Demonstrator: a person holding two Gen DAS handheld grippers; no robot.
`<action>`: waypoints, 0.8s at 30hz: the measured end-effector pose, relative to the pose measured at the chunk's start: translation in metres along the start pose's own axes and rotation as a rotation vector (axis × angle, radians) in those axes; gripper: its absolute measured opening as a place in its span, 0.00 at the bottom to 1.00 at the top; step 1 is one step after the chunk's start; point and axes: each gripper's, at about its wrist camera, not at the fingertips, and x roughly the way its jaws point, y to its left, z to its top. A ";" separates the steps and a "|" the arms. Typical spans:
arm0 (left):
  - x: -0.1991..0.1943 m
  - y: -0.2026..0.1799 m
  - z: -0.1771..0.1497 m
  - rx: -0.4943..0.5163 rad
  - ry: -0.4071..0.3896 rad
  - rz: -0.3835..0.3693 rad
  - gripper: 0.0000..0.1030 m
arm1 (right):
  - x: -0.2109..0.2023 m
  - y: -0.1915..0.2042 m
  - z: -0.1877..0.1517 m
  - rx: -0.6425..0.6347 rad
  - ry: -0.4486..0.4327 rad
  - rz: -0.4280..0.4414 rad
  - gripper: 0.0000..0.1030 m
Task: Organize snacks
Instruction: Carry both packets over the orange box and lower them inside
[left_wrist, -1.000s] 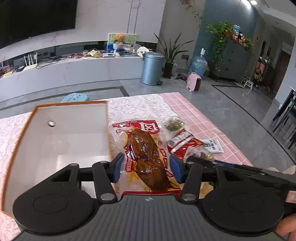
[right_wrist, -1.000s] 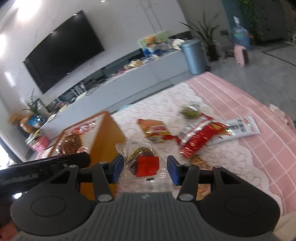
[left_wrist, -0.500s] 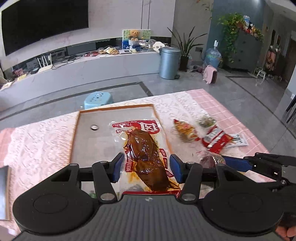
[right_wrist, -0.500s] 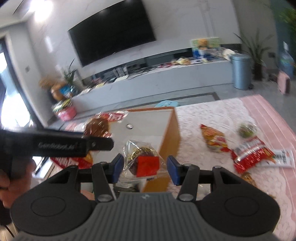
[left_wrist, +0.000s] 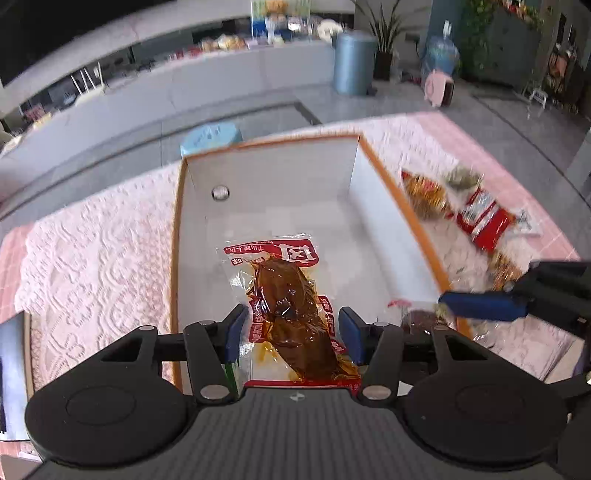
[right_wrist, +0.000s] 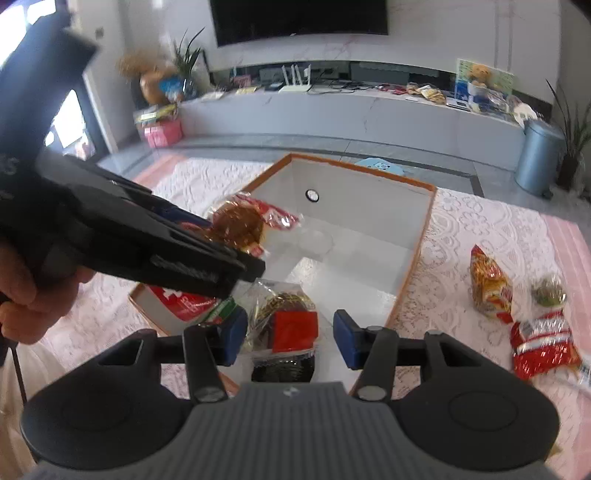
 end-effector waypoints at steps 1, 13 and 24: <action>0.006 0.001 0.000 0.006 0.014 -0.003 0.59 | 0.004 0.003 0.001 -0.025 0.011 -0.005 0.48; 0.051 0.002 0.000 0.130 0.145 0.004 0.59 | 0.051 0.009 0.009 -0.195 0.134 -0.024 0.48; 0.079 0.003 0.005 0.218 0.212 -0.018 0.60 | 0.083 -0.003 0.017 -0.196 0.234 0.010 0.49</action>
